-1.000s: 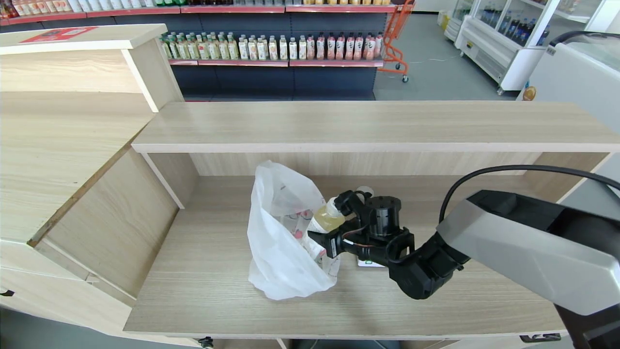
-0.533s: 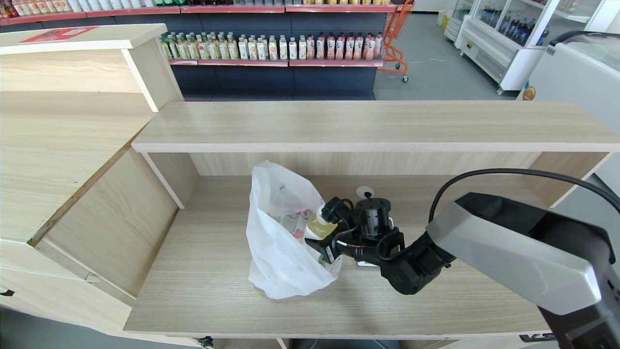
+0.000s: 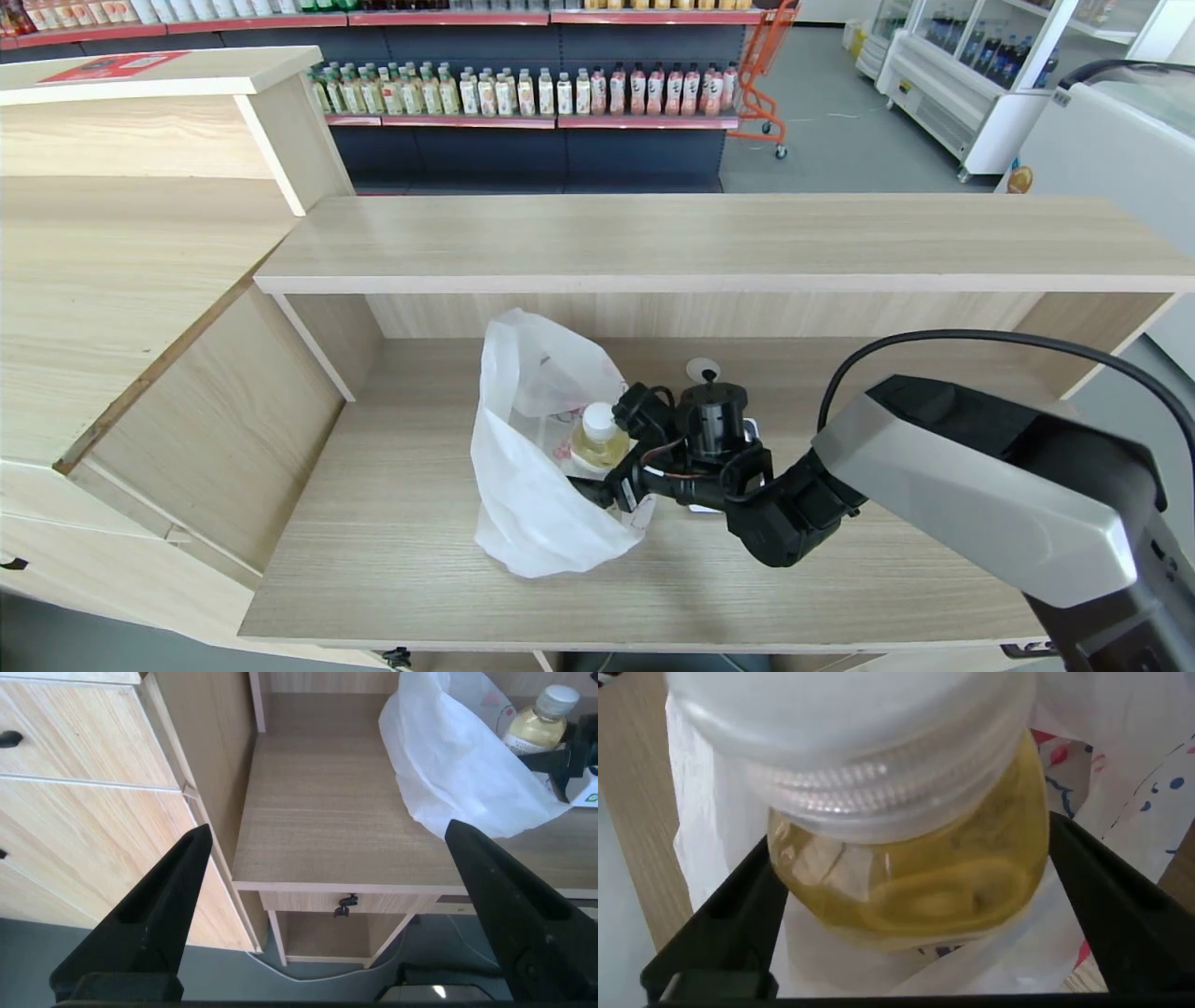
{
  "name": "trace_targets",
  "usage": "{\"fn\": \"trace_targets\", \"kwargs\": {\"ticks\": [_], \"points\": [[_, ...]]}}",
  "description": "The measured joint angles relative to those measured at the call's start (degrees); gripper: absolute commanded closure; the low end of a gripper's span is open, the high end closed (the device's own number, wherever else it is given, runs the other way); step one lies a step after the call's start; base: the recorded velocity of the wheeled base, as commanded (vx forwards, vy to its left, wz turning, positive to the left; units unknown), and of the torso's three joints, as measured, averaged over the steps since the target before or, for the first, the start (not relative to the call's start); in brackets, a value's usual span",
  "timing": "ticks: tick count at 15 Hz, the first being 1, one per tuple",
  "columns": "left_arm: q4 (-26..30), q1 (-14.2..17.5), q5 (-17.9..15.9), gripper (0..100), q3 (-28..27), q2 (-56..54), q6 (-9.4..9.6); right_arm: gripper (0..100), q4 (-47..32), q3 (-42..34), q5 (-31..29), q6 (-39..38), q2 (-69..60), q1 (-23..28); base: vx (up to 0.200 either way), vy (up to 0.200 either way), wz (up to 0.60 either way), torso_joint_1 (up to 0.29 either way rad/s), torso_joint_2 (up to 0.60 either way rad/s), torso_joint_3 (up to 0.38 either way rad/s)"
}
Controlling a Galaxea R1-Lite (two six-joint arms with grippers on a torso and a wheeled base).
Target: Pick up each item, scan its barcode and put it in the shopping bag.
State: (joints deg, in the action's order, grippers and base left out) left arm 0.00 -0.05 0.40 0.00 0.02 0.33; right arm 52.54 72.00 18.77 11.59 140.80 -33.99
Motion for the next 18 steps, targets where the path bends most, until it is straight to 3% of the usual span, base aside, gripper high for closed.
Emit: {"fn": "trace_targets", "kwargs": {"ticks": [7, 13, 18], "points": [[0.00, 0.00, 0.02, 0, 0.00, 0.00, 0.02, 0, -0.32, -0.52, 0.07, -24.53, -4.67, 0.83, 0.000, 0.000, 0.00, 0.000, 0.00, 0.000], [0.00, 0.00, 0.02, 0, 0.00, 0.00, 0.00, 0, -0.07, -11.01, -0.33, -35.90, -12.00, 5.08, 0.000, 0.000, 0.00, 0.000, 0.00, 0.000], [0.00, 0.00, 0.02, 0, 0.00, 0.00, 0.02, 0, 0.17, -11.95, -0.26, -41.05, -15.91, 5.46, 0.000, 0.000, 0.00, 0.000, 0.00, 0.000]]}}
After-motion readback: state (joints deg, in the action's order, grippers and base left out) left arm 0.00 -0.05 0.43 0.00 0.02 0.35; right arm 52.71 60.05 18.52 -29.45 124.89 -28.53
